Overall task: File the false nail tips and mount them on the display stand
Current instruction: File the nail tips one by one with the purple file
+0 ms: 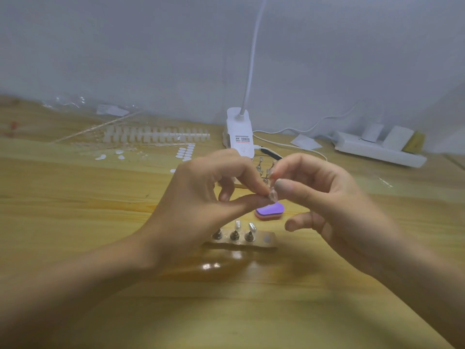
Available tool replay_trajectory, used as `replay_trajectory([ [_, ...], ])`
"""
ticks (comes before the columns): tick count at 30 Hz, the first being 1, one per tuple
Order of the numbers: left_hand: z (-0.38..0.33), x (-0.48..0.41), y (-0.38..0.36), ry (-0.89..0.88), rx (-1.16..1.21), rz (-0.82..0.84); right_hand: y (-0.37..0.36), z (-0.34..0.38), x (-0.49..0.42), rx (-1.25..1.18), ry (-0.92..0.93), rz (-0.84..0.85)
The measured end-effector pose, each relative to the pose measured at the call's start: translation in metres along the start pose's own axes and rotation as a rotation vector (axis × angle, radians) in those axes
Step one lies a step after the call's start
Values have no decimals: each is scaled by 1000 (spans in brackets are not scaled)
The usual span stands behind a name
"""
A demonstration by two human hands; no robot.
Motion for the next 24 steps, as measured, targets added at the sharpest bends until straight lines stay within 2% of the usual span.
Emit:
replay_trajectory([
  [14,-4,2,-3,-43,-175,7,-3,-3,0,-174,-138,106],
  [18,-8,-3,2,-2,-14,6,3,0,1,-121,-2,110],
  [22,-5,-8,7,154,204,54,5,0,1,65,76,89],
  [24,-4,-10,9,191,273,88,4,-2,0,67,104,88],
])
Point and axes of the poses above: each hand's wrist, its own x-axis away from the middle knuckle, its own y-axis out of the back of the hand, z = x × y, the point moved 2 cm from there along -x, towards the middle knuckle, and after that the axes turned 13 degrees about z, right-handed, at the moved point
